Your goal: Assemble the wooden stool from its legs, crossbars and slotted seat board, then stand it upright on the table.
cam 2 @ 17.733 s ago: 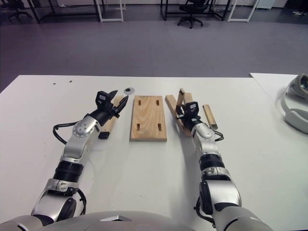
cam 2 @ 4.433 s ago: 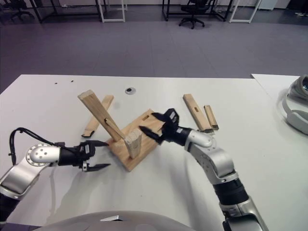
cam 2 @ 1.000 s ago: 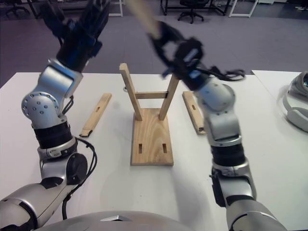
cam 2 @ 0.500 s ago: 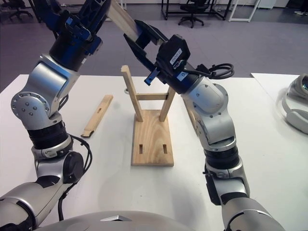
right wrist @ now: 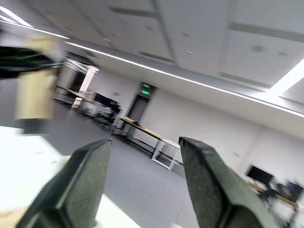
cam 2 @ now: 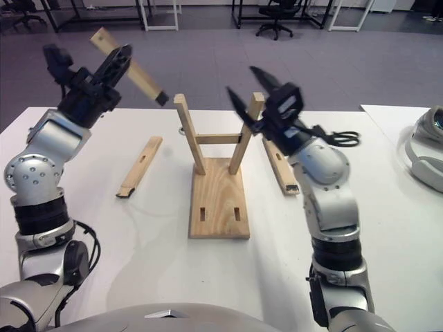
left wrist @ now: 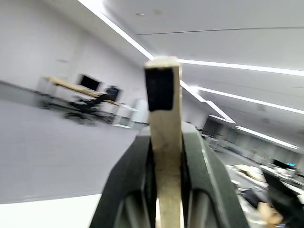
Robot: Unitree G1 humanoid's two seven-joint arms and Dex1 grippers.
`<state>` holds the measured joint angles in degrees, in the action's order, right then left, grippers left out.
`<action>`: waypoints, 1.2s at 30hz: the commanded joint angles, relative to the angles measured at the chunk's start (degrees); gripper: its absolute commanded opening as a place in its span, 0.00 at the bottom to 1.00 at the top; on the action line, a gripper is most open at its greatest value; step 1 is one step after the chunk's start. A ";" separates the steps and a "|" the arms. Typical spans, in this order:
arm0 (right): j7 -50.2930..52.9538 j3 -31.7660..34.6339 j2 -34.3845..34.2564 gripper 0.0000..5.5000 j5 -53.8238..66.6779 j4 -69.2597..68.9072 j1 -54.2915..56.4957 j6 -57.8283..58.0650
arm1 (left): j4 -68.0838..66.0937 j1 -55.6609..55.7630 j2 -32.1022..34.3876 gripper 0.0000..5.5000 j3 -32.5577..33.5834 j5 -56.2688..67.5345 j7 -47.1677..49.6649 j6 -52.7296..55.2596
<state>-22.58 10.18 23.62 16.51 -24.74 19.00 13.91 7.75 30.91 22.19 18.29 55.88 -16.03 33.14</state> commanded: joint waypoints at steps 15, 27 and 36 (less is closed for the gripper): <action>4.14 5.36 -3.37 0.48 -5.91 32.34 -9.33 -18.39 | -58.73 6.04 -5.49 0.07 0.40 -24.74 -18.18 -34.86; 4.22 3.10 -2.97 0.48 -8.06 33.82 -9.93 -20.63 | -65.23 1.38 -3.78 0.07 -4.25 -36.16 -14.80 -41.02; 4.19 2.00 -1.31 0.48 -11.40 34.00 -9.79 -22.65 | -68.68 -13.98 -2.11 0.07 -14.12 -45.12 -15.09 -38.47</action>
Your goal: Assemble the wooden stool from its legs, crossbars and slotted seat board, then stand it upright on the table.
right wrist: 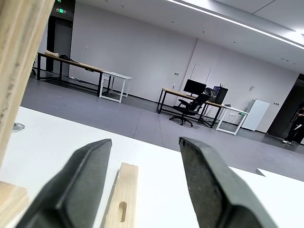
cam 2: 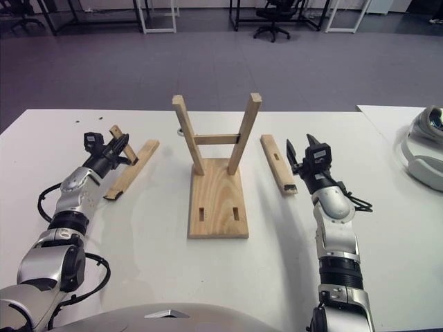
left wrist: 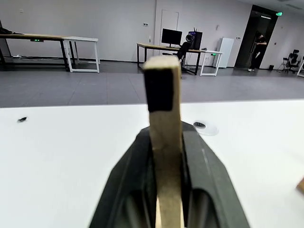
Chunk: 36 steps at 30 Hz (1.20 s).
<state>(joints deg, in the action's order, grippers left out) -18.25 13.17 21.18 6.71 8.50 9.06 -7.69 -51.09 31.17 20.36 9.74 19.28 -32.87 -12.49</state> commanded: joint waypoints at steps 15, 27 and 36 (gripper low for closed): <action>0.77 -2.38 0.72 0.48 -2.22 2.59 1.50 -2.65 | 22.17 -12.95 5.61 0.26 -5.52 -3.94 -1.20 15.83; 1.68 -2.71 0.18 0.48 -2.24 3.35 0.88 -3.11 | 29.70 -17.14 14.16 0.50 -8.19 -6.59 -12.49 30.83; 1.62 -2.95 0.16 0.48 -2.32 3.92 0.79 -3.17 | 24.52 -16.66 14.02 0.45 -10.11 -11.28 -10.82 26.42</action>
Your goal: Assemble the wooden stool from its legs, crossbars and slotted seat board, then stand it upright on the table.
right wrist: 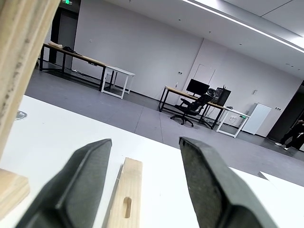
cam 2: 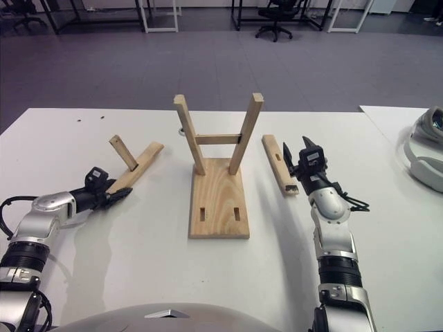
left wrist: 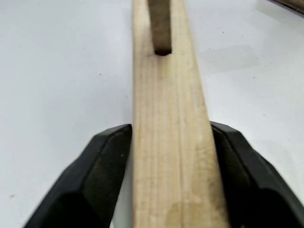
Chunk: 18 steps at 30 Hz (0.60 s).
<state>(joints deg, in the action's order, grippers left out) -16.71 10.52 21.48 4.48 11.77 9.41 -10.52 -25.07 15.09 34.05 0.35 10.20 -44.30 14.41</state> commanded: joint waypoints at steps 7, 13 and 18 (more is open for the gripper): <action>-4.39 5.72 -0.81 0.48 18.15 -6.75 2.99 13.34 | 2.13 -0.53 -2.92 0.37 8.10 6.28 1.39 -3.51; 0.88 8.47 0.71 0.57 55.24 -29.03 19.63 38.57 | 28.61 8.75 -4.33 0.37 16.90 25.21 5.55 6.11; 12.19 0.34 -6.47 0.61 60.61 -28.01 35.62 46.29 | 41.21 16.60 -6.96 0.37 6.38 24.17 9.30 12.58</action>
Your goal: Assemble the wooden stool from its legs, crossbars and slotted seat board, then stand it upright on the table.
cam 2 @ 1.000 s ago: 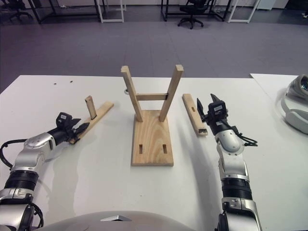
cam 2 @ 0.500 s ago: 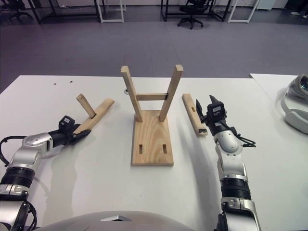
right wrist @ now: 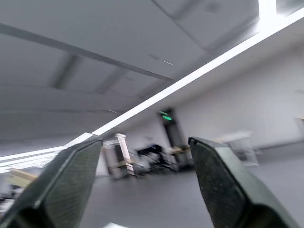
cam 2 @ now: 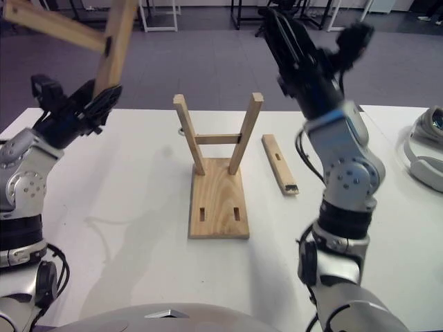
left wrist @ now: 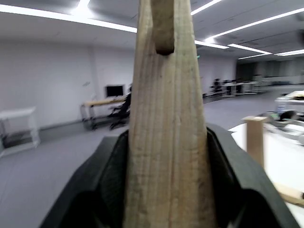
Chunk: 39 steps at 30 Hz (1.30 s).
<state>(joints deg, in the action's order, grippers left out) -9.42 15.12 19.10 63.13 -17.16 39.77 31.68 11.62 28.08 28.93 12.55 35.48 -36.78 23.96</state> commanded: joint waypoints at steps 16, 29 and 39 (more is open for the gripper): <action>27.08 -0.07 -9.29 0.32 19.36 -0.21 1.88 9.81 | 10.40 -0.12 -1.51 0.37 -17.17 -9.46 -2.84 1.05; 24.48 8.49 -8.14 0.19 10.62 -25.02 -49.87 1.23 | 16.82 -17.44 -5.03 0.61 -20.68 -9.11 2.73 5.61; 18.01 5.58 -6.64 0.19 -5.81 -22.87 -58.47 -5.30 | 15.36 -21.25 -6.02 0.66 -18.95 -13.00 8.01 3.59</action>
<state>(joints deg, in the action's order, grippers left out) 8.75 21.78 11.24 62.92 -41.01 -16.67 25.82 27.12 7.32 22.78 -7.08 23.62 -29.43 27.96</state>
